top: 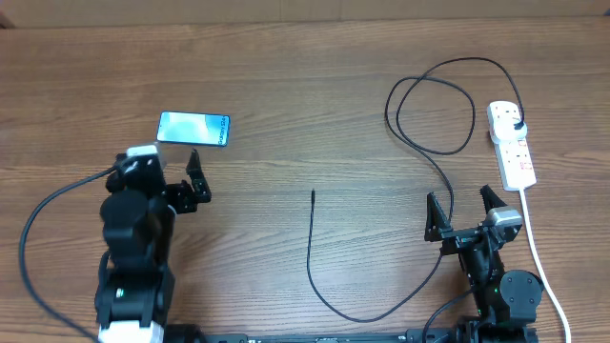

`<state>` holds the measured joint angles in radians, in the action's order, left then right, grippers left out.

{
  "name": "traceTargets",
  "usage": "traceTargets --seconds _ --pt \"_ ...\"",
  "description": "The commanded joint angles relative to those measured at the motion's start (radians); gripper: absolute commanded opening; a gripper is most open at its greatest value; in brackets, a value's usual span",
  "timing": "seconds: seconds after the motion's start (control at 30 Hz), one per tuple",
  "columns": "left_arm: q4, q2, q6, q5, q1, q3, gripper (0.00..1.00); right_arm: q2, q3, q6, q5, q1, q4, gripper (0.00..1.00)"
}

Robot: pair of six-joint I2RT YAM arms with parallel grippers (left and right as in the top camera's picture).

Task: Plug charger to phone and switch on socket
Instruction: 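Raise the left arm and move the left gripper over the smartphone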

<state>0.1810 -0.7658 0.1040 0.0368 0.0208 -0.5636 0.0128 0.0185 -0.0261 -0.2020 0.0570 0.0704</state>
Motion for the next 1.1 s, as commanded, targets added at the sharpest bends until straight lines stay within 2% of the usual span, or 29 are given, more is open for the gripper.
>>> traceTargets --seconds 0.0,0.1,0.33,0.47,0.6,0.8,1.07 --pt "-0.006 -0.069 0.017 -0.037 0.006 -0.014 1.00 -0.010 -0.010 0.000 0.010 -0.005 -0.004 1.00" --pt "-0.007 -0.116 0.052 -0.048 0.005 -0.014 1.00 -0.010 -0.010 0.000 0.010 -0.005 -0.005 1.00" --pt "0.003 -0.195 0.197 0.029 0.005 -0.058 1.00 -0.010 -0.010 0.000 0.010 -0.005 -0.005 1.00" --pt "0.059 -0.254 0.269 0.050 0.005 -0.158 1.00 -0.010 -0.010 0.000 0.011 -0.005 -0.004 1.00" --pt "0.187 -0.346 0.320 0.068 0.005 -0.318 1.00 -0.010 -0.010 0.000 0.011 -0.005 -0.005 1.00" --pt "0.314 -0.409 0.297 -0.026 0.005 -0.485 1.00 -0.010 -0.010 0.000 0.010 -0.005 -0.005 1.00" --pt "0.268 -0.409 0.304 -0.208 0.005 -0.486 1.00 -0.010 -0.010 0.000 0.011 -0.005 -0.005 1.00"
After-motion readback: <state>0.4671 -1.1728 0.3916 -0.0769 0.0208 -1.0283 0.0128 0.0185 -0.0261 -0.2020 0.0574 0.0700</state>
